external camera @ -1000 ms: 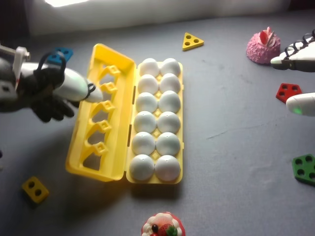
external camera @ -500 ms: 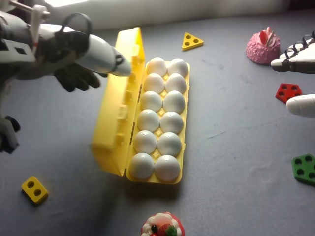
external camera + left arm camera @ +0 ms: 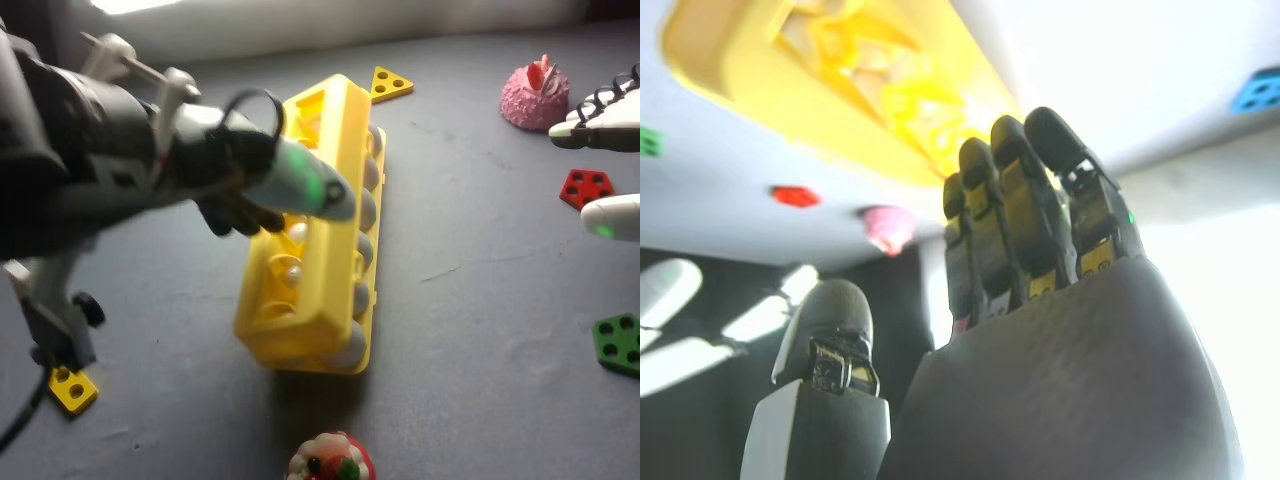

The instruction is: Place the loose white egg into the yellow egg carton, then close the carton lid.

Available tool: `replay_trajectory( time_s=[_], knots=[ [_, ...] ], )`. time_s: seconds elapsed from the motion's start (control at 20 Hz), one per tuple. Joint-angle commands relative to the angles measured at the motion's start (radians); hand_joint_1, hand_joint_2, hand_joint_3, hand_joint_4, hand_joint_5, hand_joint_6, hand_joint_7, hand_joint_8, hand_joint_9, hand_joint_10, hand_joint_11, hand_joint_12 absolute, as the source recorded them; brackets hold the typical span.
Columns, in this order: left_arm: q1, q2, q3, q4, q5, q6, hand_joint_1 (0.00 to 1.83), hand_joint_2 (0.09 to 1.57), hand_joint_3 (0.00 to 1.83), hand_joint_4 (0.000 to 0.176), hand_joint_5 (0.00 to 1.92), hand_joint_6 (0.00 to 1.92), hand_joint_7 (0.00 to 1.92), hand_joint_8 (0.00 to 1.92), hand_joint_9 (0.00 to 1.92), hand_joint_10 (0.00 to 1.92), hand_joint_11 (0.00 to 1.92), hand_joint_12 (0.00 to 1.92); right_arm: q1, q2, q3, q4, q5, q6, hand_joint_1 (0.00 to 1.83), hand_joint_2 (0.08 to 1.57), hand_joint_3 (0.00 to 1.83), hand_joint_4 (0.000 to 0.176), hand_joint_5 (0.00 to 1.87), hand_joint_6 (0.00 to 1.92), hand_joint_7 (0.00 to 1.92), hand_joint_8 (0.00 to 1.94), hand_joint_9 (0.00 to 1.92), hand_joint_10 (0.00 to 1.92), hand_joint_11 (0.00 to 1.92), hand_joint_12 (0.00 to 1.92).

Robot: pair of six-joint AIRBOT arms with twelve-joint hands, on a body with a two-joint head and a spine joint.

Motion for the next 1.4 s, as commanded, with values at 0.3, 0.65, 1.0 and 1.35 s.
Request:
replay_trajectory(
  time_s=[0.3,0.65,1.0,1.35],
  knots=[
    [0.064,-0.045,-0.014,0.041,-0.109,-0.004,0.18,1.31,0.00,0.000,0.41,0.00,0.48,0.00,0.45,0.00,0.00,1.23,-0.001,0.004,-0.002,0.009,0.123,0.000,0.09,1.23,0.00,0.000,0.25,0.00,0.23,0.00,0.15,0.01,0.00,0.57],
    [0.034,-0.044,0.006,0.048,-0.110,0.028,0.14,1.32,0.00,0.000,0.41,0.00,0.47,0.00,0.44,0.00,0.00,1.24,-0.008,0.004,-0.004,0.009,0.131,-0.003,0.10,1.24,0.00,0.000,0.28,0.01,0.24,0.01,0.16,0.01,0.00,0.59],
    [-0.059,-0.024,0.046,0.048,-0.080,0.179,0.17,1.31,0.00,0.000,0.42,0.00,0.50,0.00,0.47,0.01,0.00,1.27,-0.013,0.004,-0.004,0.009,0.145,-0.004,0.07,1.24,0.00,0.000,0.29,0.01,0.28,0.01,0.21,0.02,0.00,0.81],
    [-0.145,0.043,0.075,0.049,-0.057,0.364,0.12,1.32,0.00,0.000,0.73,0.02,0.74,0.34,0.60,0.58,0.19,1.48,-0.015,0.004,-0.004,0.009,0.148,-0.007,0.00,1.27,0.00,0.000,0.76,1.16,0.78,1.17,0.61,1.42,0.37,1.84]
  ],
)
